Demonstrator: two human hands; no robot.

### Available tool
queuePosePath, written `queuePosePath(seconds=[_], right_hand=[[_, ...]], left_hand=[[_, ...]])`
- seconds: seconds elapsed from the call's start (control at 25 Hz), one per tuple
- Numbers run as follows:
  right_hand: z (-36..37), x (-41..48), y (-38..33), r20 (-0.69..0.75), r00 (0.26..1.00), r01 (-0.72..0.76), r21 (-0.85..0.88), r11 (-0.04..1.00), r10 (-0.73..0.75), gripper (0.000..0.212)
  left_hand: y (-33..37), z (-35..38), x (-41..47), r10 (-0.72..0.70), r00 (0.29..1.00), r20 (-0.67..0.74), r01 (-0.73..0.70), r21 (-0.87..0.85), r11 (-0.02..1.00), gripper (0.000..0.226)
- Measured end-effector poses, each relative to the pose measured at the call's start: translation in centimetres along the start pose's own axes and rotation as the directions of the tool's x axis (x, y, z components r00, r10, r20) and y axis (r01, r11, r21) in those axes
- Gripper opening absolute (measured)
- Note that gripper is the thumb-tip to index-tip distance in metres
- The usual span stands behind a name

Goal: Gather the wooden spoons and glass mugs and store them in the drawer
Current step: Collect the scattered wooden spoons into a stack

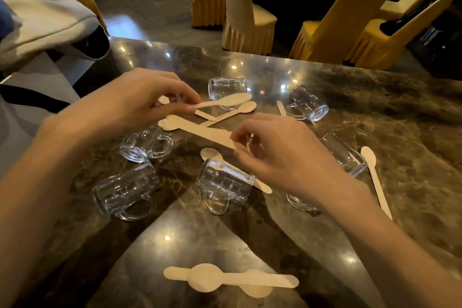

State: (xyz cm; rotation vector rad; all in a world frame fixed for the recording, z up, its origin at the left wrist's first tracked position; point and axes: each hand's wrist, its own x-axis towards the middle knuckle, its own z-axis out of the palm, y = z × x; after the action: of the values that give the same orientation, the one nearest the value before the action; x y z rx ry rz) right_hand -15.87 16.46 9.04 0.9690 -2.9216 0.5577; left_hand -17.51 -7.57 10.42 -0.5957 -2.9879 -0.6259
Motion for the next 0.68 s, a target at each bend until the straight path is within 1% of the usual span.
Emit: queuePosePath(seconds=[0.08, 0.2, 0.32, 0.4, 0.48, 0.56, 0.68], right_hand=[[0.1, -1.6, -0.1, 0.031, 1.0, 0.008, -0.013, 1.0, -0.007, 0.016], [0.6, -3.4, -0.3, 0.083, 0.996, 0.026, -0.011, 1.0, -0.025, 0.02], [1.1, -5.0, -0.7, 0.11, 0.993, 0.035, -0.006, 0.999, -0.034, 0.021], [1.5, -5.9, -1.0, 0.116, 0.992, 0.046, -0.013, 0.999, -0.044, 0.02], [2.1, -6.9, -1.3, 0.157, 0.987, 0.044, -0.023, 0.999, -0.04, 0.02], [2.9, -7.8, -1.5, 0.187, 0.981, 0.047, -0.026, 0.999, -0.041, 0.021], [3.7, -9.0, -1.7, 0.246, 0.969, 0.039, -0.001, 0.999, -0.037, 0.024]], left_hand=[[0.7, 0.3, -1.0, 0.036, 0.999, 0.035, -0.036, -0.01, 0.999, 0.038], [1.7, 1.2, -2.3, 0.071, 0.996, 0.055, -0.071, -0.008, 0.997, 0.036], [2.8, 2.1, -3.8, 0.098, 0.989, 0.108, -0.095, -0.033, 0.995, 0.045], [3.4, 2.9, -4.9, 0.107, 0.982, 0.154, -0.1, -0.05, 0.994, 0.045], [3.8, 3.8, -5.7, 0.107, 0.978, 0.18, -0.096, -0.07, 0.993, 0.043], [4.2, 4.6, -6.4, 0.105, 0.976, 0.191, -0.093, -0.068, 0.993, 0.048], [4.7, 5.9, -7.4, 0.097, 0.964, 0.247, -0.088, -0.048, 0.995, 0.054]])
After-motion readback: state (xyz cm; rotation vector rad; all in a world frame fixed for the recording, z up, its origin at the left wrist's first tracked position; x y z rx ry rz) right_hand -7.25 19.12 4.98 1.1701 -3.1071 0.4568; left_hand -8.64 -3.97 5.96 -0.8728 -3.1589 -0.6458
